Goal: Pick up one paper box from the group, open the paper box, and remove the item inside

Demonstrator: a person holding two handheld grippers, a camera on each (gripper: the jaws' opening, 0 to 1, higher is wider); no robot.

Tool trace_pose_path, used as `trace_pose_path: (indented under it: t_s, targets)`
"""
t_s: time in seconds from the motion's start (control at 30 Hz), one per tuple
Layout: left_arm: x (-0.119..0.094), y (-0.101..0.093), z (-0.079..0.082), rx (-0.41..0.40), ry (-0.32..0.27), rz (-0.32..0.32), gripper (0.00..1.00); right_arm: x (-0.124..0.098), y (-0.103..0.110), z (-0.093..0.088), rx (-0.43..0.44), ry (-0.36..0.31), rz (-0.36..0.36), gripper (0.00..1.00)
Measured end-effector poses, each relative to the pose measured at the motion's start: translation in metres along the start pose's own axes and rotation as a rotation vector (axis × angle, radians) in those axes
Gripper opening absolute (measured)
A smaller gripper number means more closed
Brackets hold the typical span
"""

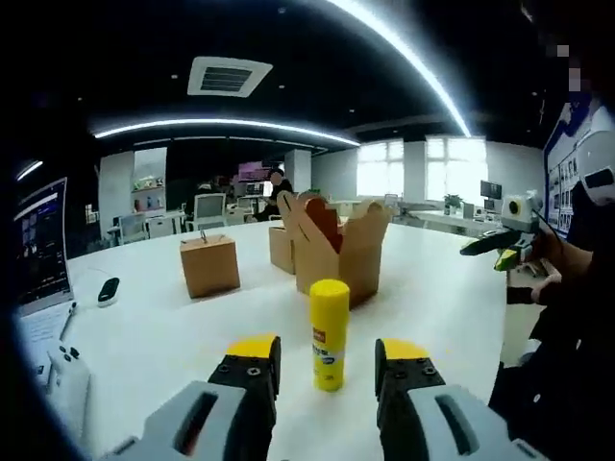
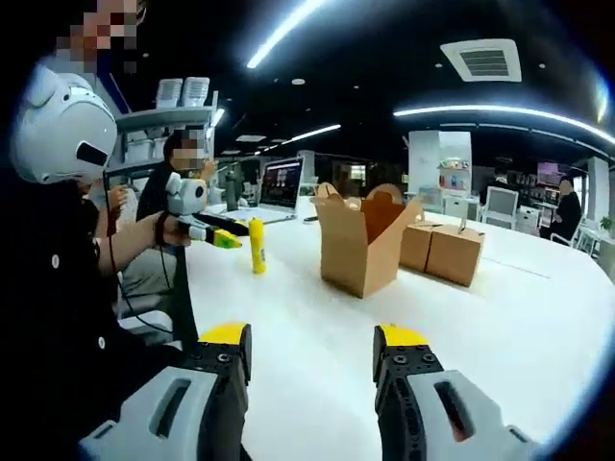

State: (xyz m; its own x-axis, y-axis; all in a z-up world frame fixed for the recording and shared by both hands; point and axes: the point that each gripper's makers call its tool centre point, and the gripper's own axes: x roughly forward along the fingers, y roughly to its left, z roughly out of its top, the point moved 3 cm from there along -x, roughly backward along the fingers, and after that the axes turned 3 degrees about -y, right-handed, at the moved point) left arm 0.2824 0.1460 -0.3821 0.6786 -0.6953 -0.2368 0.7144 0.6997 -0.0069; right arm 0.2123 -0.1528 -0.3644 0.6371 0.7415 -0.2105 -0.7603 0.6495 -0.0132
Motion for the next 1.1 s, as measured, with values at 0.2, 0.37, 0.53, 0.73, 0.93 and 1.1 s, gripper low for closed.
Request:
trace_pose_path:
  t_s: [0.2, 0.37, 0.53, 0.73, 0.93, 1.1]
  targets:
    - [0.018, -0.005, -0.003, -0.017, 0.003, -0.024, 0.38, 0.003, -0.001, -0.001, 0.018, -0.01, -0.002, 0.51]
    - [0.027, -0.004, -0.003, -0.025, -0.007, -0.009, 0.24, 0.005, -0.001, -0.002, 0.025, -0.011, -0.002, 0.51]
    - [0.031, -0.008, -0.002, -0.022, -0.021, -0.02, 0.21, 0.005, -0.004, -0.005, 0.033, -0.014, -0.011, 0.5]
    - [0.043, -0.023, 0.007, -0.032, -0.034, -0.056, 0.2, 0.004, -0.007, -0.005, 0.04, -0.026, -0.018, 0.5]
    - [0.063, -0.045, 0.02, -0.02, -0.041, -0.116, 0.2, 0.004, -0.007, -0.005, 0.043, -0.034, -0.02, 0.5]
    - [0.082, -0.07, 0.031, 0.006, -0.046, -0.175, 0.2, 0.001, -0.008, -0.005, 0.041, -0.04, -0.025, 0.5]
